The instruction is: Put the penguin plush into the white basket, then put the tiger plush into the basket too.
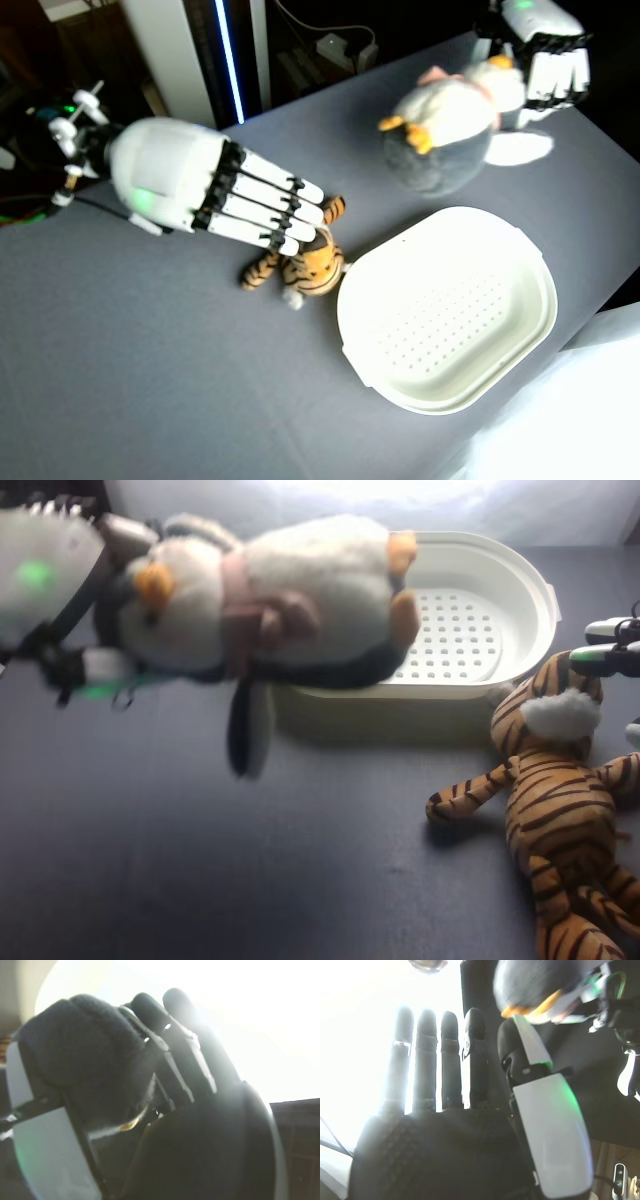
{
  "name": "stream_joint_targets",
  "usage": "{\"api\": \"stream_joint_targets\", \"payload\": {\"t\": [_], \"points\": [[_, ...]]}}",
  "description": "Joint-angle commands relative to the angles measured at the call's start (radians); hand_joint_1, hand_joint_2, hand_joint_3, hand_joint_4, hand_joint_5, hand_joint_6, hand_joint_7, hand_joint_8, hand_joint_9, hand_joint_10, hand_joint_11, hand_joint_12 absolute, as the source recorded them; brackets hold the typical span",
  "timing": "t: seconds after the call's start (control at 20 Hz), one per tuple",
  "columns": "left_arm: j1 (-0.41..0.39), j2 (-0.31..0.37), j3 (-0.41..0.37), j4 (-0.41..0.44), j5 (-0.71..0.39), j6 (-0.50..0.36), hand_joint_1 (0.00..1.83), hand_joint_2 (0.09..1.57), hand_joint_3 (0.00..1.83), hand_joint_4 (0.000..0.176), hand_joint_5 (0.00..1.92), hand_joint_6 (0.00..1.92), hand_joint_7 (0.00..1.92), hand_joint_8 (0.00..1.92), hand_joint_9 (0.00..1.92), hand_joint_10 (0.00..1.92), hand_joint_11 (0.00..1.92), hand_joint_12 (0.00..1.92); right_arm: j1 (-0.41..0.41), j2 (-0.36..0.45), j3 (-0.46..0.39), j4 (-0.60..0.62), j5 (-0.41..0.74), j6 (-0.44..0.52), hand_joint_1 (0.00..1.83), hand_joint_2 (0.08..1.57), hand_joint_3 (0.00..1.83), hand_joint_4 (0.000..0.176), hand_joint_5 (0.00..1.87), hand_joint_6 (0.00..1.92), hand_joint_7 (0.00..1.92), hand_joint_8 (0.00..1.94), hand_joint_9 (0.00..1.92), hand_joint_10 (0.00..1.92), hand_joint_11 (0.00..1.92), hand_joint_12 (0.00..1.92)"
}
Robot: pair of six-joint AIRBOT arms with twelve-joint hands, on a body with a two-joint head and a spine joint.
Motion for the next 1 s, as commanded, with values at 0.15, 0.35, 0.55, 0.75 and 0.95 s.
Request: {"api": "stream_joint_targets", "payload": {"t": [0.15,0.35,0.55,0.75,0.95], "points": [[-0.193,-0.103,0.128,-0.065,0.174,0.180,1.30,1.01,0.00,0.000,1.38,0.02,1.20,0.87,1.10,0.95,0.81,1.61,0.009,-0.001,0.007,0.010,0.125,0.009,0.85,1.32,0.00,0.000,0.64,0.00,0.48,0.00,0.52,0.01,0.25,0.89],[-0.291,-0.150,0.204,-0.140,0.312,0.306,1.30,1.01,0.00,0.000,1.36,0.05,1.25,0.74,1.08,0.81,0.77,1.48,0.007,-0.001,0.010,0.009,0.125,0.009,0.80,1.32,0.00,0.000,0.66,0.01,0.49,0.00,0.52,0.01,0.25,0.89],[-0.316,-0.167,0.219,-0.196,0.356,0.418,0.98,0.92,0.00,0.030,0.52,0.14,0.70,0.01,0.65,0.21,0.34,1.15,0.007,-0.001,0.011,0.007,0.125,0.009,0.82,1.32,0.00,0.000,0.66,0.00,0.49,0.00,0.51,0.00,0.24,0.87],[-0.298,-0.171,0.222,-0.230,0.370,0.437,0.87,0.85,0.00,0.165,0.04,0.00,0.18,0.00,0.26,0.00,0.02,0.91,0.006,-0.001,0.010,0.007,0.125,0.009,0.79,1.33,0.00,0.000,0.65,0.00,0.48,0.00,0.50,0.00,0.25,0.84],[-0.288,-0.171,0.208,-0.225,0.348,0.437,0.81,0.84,0.00,0.176,0.00,0.00,0.00,0.00,0.07,0.00,0.00,0.74,0.005,-0.001,0.008,0.011,0.126,0.009,0.74,1.32,0.00,0.000,0.60,0.00,0.45,0.00,0.49,0.00,0.24,0.84]]}}
